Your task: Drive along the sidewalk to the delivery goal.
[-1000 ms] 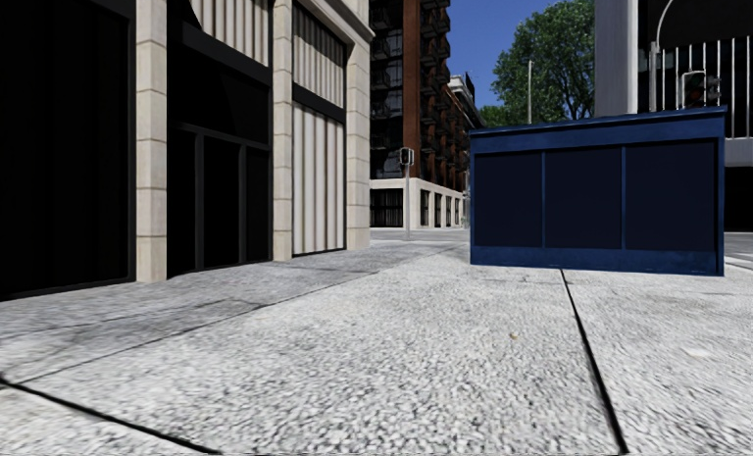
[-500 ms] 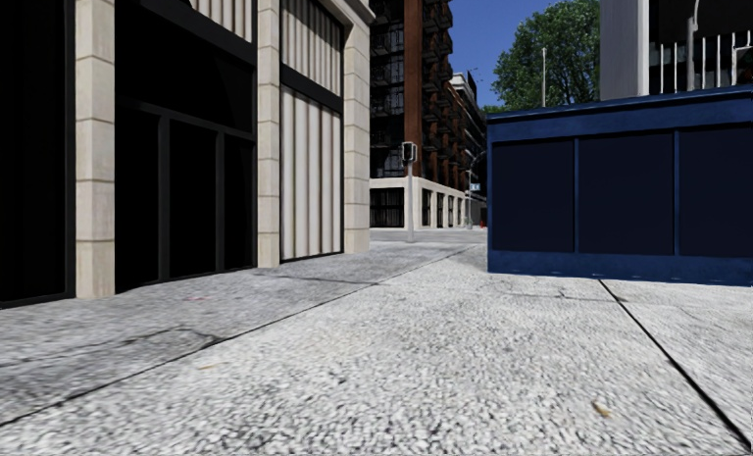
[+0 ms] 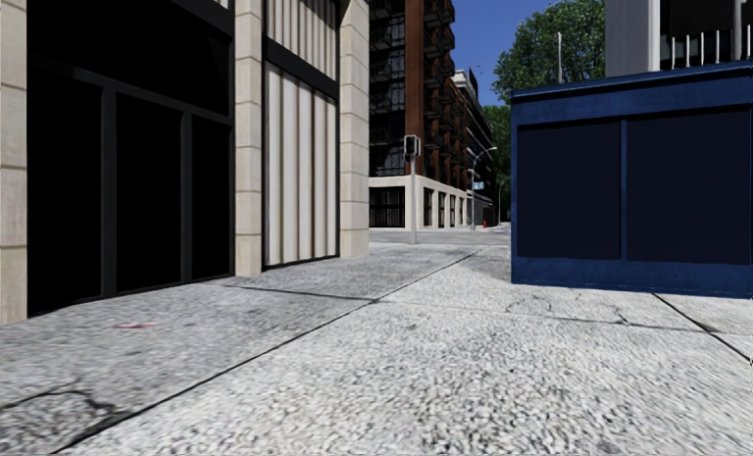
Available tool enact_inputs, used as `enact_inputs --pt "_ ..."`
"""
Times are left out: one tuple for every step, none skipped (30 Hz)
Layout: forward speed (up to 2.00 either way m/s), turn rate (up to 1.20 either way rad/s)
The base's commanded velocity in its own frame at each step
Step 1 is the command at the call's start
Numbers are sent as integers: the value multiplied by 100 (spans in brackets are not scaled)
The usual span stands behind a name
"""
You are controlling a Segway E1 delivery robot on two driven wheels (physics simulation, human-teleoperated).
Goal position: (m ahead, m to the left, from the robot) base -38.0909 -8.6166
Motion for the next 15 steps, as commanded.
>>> enact_inputs --pt "200 0" --pt "200 0" --pt "200 0" --pt "200 0" --pt "200 0" --pt "200 0" --pt "200 0" --pt "200 0" --pt "200 0" --pt "200 0" --pt "200 0" --pt "200 0" --pt "200 0" --pt "200 0" --pt "200 0"
